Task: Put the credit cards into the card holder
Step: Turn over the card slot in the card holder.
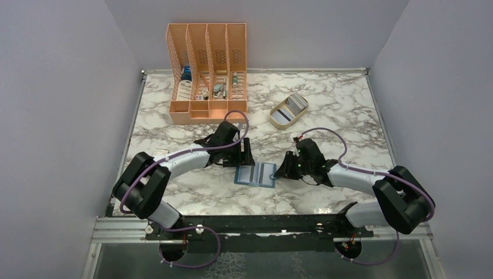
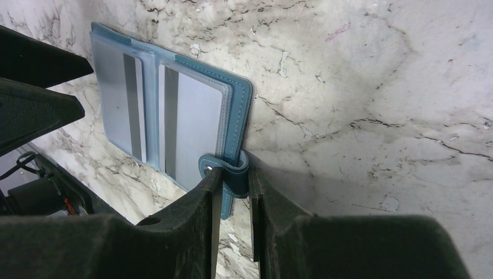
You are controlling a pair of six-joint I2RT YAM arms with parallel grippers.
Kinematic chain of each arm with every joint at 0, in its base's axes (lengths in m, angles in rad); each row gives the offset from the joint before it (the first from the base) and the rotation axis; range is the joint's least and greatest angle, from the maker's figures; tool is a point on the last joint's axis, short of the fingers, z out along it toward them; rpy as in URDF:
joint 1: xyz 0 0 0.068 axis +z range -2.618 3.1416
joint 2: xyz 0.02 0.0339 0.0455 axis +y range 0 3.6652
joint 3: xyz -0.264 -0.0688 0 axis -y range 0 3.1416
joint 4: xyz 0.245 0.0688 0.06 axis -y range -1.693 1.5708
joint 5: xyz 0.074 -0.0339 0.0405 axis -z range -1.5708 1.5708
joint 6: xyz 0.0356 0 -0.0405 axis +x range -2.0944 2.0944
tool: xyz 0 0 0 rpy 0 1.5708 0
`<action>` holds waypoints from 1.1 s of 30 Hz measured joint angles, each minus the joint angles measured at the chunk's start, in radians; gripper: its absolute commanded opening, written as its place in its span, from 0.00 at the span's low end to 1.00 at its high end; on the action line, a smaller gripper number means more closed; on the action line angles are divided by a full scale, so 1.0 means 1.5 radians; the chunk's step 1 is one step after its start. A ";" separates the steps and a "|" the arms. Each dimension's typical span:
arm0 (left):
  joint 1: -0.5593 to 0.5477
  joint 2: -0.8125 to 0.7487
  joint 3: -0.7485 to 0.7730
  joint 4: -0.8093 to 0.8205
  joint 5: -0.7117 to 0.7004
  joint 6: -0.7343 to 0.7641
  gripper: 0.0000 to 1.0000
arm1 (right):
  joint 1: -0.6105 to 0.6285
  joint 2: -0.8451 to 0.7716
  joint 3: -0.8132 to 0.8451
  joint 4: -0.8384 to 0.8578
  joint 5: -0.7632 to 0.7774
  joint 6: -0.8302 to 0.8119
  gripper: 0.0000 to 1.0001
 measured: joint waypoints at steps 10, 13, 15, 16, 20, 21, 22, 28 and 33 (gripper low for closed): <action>0.009 0.000 -0.040 0.050 0.032 -0.006 0.72 | 0.000 0.000 0.000 0.002 0.000 0.000 0.23; 0.009 0.000 -0.043 0.061 0.039 -0.010 0.72 | 0.000 0.000 0.000 0.002 0.000 0.000 0.23; 0.010 0.000 -0.043 0.065 0.043 -0.013 0.72 | 0.000 0.001 0.000 0.003 0.000 0.000 0.23; 0.010 0.000 -0.043 0.066 0.044 -0.014 0.72 | 0.000 0.001 0.000 0.003 0.000 0.000 0.23; 0.010 -0.001 -0.043 0.059 0.043 -0.018 0.72 | 0.000 0.001 0.000 0.003 0.000 0.000 0.23; 0.009 -0.004 -0.043 0.055 0.042 -0.019 0.72 | 0.000 0.001 0.000 0.003 0.000 -0.001 0.23; 0.009 -0.009 -0.043 0.049 0.040 -0.021 0.72 | 0.000 0.001 0.000 0.003 0.000 -0.002 0.23; 0.009 -0.061 -0.042 0.020 0.024 -0.024 0.72 | 0.000 0.001 0.000 0.003 0.000 -0.003 0.23; 0.009 -0.059 -0.035 0.022 0.026 -0.024 0.72 | 0.000 0.001 0.000 0.003 0.000 -0.003 0.23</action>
